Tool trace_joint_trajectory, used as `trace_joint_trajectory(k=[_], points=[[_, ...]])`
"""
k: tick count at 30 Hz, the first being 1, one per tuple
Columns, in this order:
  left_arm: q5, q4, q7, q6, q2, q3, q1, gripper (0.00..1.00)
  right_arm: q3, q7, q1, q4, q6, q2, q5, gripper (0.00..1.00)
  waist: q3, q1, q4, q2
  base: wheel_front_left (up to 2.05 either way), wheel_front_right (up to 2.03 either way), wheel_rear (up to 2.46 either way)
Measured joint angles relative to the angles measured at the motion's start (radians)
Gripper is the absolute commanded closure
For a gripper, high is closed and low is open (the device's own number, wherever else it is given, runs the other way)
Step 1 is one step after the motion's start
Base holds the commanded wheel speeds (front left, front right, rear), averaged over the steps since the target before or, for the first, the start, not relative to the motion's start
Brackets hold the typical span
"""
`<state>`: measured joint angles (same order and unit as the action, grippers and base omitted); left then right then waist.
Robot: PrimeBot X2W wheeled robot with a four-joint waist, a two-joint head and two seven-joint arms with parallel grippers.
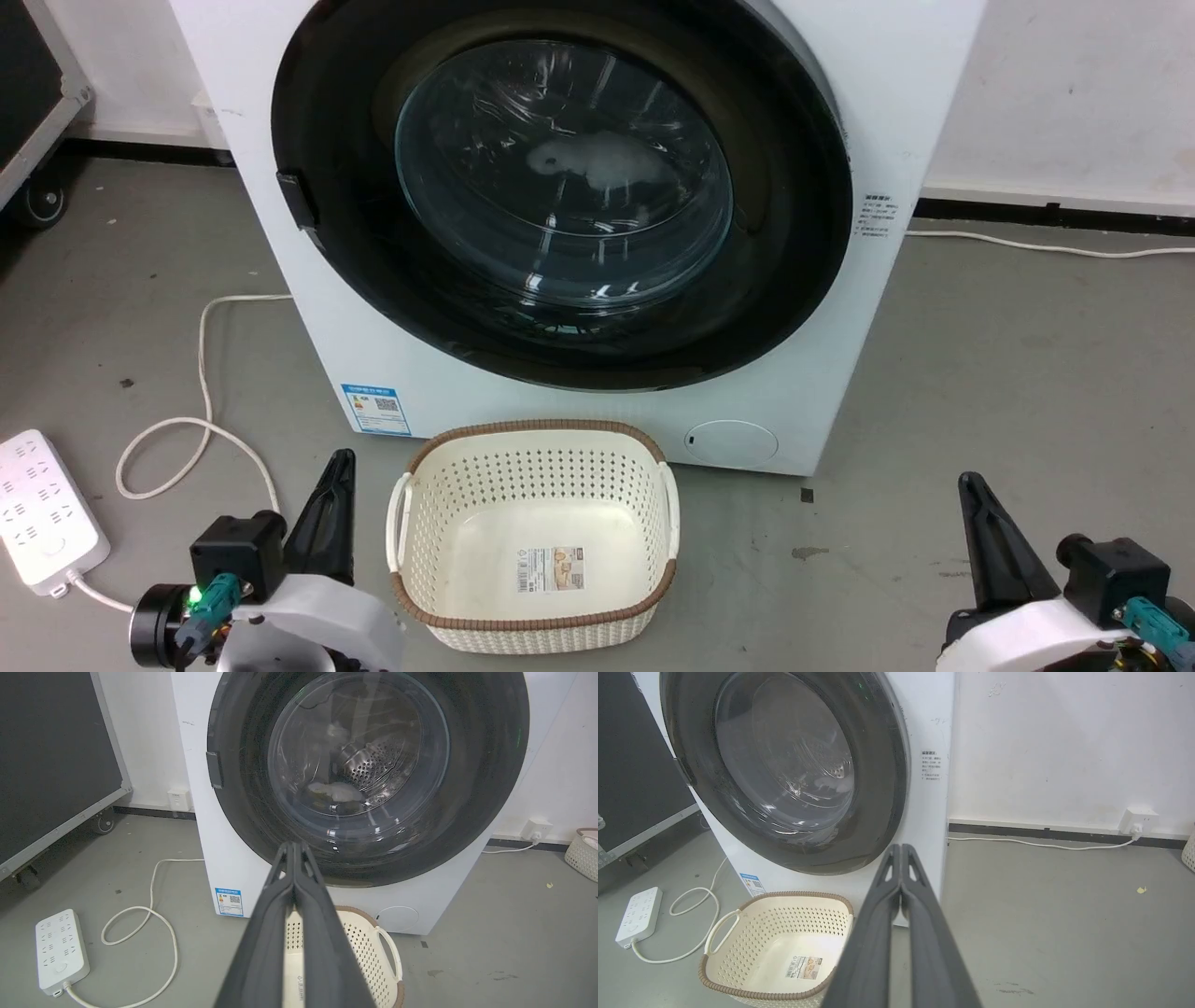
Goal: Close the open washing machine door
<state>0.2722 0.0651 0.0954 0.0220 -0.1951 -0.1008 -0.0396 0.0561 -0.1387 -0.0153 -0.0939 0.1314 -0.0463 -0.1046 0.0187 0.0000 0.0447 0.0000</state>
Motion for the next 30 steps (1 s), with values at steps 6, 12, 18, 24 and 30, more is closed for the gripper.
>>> trace_joint_trajectory(k=[6, 12, 18, 24, 30], points=[[-0.025, -0.007, -0.011, 0.000, 0.014, 0.011, 0.000, 1.00, -0.004, 0.012, 0.000, 0.006, 0.000, 0.000, 0.007, 1.00, -0.002, 0.0000, -0.004, 0.0000, 0.00, 0.00, 0.00], [-0.037, -0.009, -0.016, -0.003, 0.022, 0.015, 0.001, 1.00, -0.007, 0.021, 0.000, 0.011, 0.000, 0.000, 0.010, 1.00, -0.003, 0.0000, -0.006, 0.0000, 0.00, 0.00, 0.00], [-0.054, -0.013, -0.023, -0.005, 0.029, 0.021, 0.001, 1.00, -0.012, 0.030, 0.000, 0.016, 0.000, 0.000, 0.021, 1.00, -0.004, 0.0000, -0.009, 0.0000, 0.00, 0.00, 0.00], [-0.073, -0.017, -0.028, -0.005, 0.038, 0.027, 0.003, 1.00, -0.015, 0.037, 0.001, 0.024, 0.000, 0.000, 0.028, 1.00, -0.005, 0.0000, -0.012, 0.0000, 0.00, 0.00, 0.00], [-0.093, -0.021, -0.034, -0.007, 0.051, 0.033, 0.005, 1.00, -0.019, 0.046, 0.001, 0.029, 0.000, 0.000, 0.035, 1.00, -0.006, 0.0000, -0.015, 0.0000, 0.00, 0.00, 0.00]])
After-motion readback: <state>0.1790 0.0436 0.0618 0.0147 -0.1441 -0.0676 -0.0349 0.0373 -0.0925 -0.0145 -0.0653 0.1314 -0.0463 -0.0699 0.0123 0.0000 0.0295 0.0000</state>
